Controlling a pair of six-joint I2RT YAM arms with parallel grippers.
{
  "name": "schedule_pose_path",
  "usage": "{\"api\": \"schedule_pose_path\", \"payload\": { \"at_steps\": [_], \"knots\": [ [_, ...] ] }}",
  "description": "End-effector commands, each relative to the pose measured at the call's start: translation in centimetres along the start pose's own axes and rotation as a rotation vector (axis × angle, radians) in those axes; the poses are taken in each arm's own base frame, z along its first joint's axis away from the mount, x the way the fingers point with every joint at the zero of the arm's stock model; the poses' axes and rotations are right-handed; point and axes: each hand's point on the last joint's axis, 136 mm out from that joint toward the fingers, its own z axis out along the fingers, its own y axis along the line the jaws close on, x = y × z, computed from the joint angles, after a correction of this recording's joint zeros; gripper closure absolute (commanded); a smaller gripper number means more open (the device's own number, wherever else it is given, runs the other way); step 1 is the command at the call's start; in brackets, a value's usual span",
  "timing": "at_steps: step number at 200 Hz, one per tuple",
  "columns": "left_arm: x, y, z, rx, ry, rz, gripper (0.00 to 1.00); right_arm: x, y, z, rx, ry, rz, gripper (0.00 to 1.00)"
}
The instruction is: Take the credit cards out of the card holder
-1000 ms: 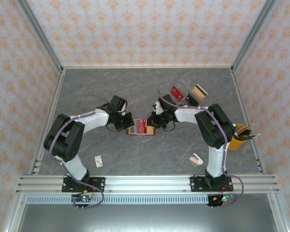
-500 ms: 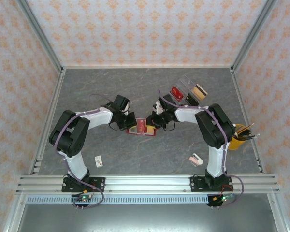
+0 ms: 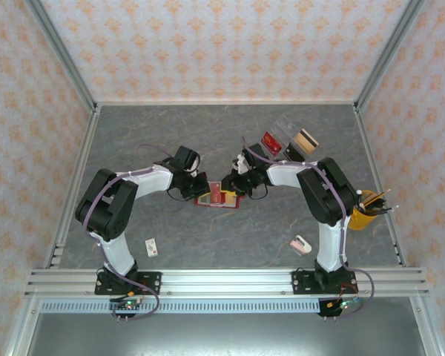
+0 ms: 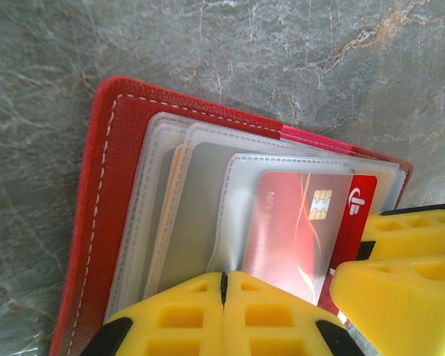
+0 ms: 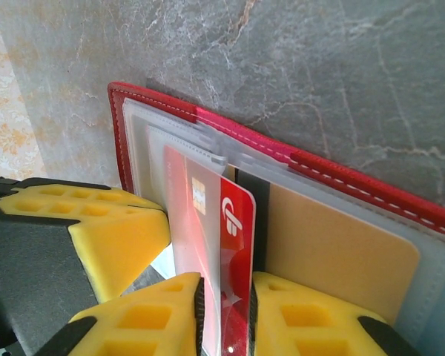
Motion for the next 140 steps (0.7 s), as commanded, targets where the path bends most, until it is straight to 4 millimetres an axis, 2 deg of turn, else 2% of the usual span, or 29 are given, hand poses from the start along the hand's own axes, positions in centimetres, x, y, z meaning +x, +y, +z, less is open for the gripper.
{"api": "schedule_pose_path", "payload": {
  "at_steps": [1, 35, 79, 107, 126, 140],
  "knots": [
    [2.4, 5.5, 1.7, -0.187, 0.056, -0.068, 1.0, 0.0, -1.7, 0.9, 0.039, 0.006, 0.033, 0.79],
    [2.2, 5.5, 1.3, -0.192, 0.044, -0.065, 1.0, -0.2, -1.6, -0.2, 0.076, -0.03, 0.007, 0.96],
    [1.5, 4.5, 0.2, -0.19, 0.012, -0.032, 1.0, -0.4, -2.1, -4.7, 0.203, -0.111, -0.051, 1.0],
    [0.5, 2.1, -1.1, -0.165, -0.011, 0.031, 0.95, -0.4, 1.3, -8.3, 0.188, -0.179, -0.145, 1.0],
    [-0.5, -0.2, -2.5, -0.13, -0.047, 0.065, 0.85, -1.0, 3.4, -11.2, 0.22, -0.264, -0.231, 1.0],
    [-1.3, -1.4, -3.9, -0.117, -0.081, 0.082, 0.77, -1.9, 4.1, -13.7, 0.298, -0.351, -0.309, 1.0]
  ]
}}
